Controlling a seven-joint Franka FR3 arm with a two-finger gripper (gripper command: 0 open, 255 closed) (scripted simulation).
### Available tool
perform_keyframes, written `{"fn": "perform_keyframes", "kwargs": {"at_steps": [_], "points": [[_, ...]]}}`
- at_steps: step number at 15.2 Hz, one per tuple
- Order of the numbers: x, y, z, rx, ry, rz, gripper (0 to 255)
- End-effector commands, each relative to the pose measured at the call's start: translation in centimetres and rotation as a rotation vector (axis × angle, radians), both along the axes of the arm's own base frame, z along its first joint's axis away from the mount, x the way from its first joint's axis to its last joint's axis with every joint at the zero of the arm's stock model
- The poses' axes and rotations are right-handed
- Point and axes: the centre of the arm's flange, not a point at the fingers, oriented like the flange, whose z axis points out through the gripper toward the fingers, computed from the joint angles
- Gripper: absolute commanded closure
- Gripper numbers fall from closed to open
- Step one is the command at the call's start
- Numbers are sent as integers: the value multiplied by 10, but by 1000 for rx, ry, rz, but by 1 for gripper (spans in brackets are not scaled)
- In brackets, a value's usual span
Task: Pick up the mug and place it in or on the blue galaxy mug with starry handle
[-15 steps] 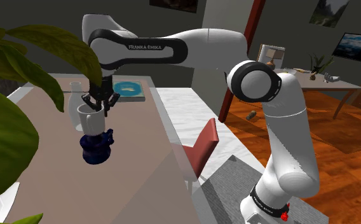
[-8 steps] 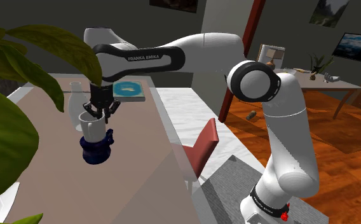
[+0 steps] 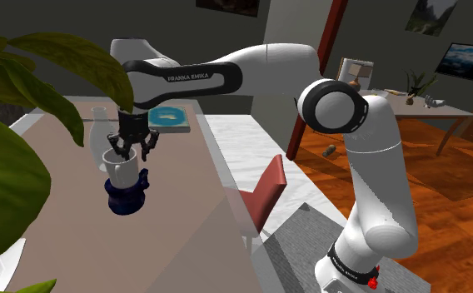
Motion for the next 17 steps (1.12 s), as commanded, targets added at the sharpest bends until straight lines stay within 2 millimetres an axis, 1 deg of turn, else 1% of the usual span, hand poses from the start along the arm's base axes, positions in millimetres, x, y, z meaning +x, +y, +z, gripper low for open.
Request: {"fn": "perform_keyframes", "kwargs": {"at_steps": [1, 5, 8, 9, 17], "points": [[0, 0, 0, 0, 0, 0, 0], [0, 0, 0, 0, 0, 0, 0], [0, -2, 39, 0, 0, 0, 0], [-1, -3, 50, 0, 0, 0, 0], [-1, -3, 50, 0, 0, 0, 0]]}}
